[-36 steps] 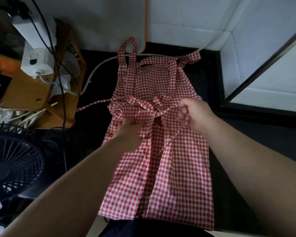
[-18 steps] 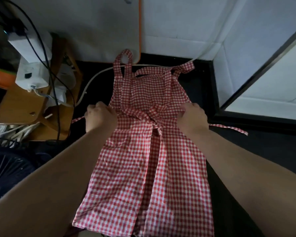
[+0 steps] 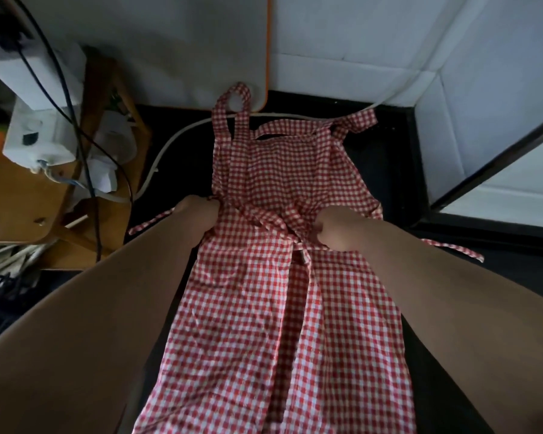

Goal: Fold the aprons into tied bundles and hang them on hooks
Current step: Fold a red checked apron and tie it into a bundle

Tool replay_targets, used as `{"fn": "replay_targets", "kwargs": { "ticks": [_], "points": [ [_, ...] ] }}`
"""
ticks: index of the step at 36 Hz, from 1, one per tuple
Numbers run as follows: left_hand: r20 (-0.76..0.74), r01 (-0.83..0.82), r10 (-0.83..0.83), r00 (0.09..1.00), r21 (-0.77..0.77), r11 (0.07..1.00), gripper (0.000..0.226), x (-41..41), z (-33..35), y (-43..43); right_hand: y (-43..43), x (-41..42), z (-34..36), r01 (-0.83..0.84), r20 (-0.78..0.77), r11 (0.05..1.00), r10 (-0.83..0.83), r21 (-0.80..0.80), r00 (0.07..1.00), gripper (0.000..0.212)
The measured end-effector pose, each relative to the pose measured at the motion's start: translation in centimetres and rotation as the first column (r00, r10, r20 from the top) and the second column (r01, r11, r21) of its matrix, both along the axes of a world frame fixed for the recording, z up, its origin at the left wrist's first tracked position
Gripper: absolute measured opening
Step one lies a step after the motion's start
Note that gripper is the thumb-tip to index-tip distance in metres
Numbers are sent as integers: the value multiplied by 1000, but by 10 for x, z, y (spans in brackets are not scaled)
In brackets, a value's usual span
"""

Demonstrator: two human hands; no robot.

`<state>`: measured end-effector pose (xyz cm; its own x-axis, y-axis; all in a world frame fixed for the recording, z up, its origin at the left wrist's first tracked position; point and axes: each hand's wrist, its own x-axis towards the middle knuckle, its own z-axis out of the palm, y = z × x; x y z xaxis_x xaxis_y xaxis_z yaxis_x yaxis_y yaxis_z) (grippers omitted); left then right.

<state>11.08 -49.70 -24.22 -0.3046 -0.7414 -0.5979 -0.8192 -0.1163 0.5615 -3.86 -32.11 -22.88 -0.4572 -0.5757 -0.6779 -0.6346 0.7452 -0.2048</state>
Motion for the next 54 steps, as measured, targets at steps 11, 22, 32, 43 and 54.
{"fn": "replay_targets", "kwargs": {
  "ticks": [11,22,32,43,54],
  "points": [
    [-63,358,-353,933,80,930,30,-3,8,-4,8,2,-4,91,-32,989,-95,-113,995,33],
    [-232,71,-230,945,-543,837,37,-32,4,-41,1,-1,-8,266,-154,791,-410,-551,899,24],
    [18,503,-597,802,-560,658,32,43,-8,41,31,44,0,140,-157,836,-259,-530,953,14],
    [481,855,-709,515,-234,463,93,107,-17,99,69,113,-10,-53,-33,998,55,40,998,81],
    [505,852,-688,521,-264,452,90,67,-36,64,40,62,-32,-79,-138,996,72,-42,988,80]
  ]
}}
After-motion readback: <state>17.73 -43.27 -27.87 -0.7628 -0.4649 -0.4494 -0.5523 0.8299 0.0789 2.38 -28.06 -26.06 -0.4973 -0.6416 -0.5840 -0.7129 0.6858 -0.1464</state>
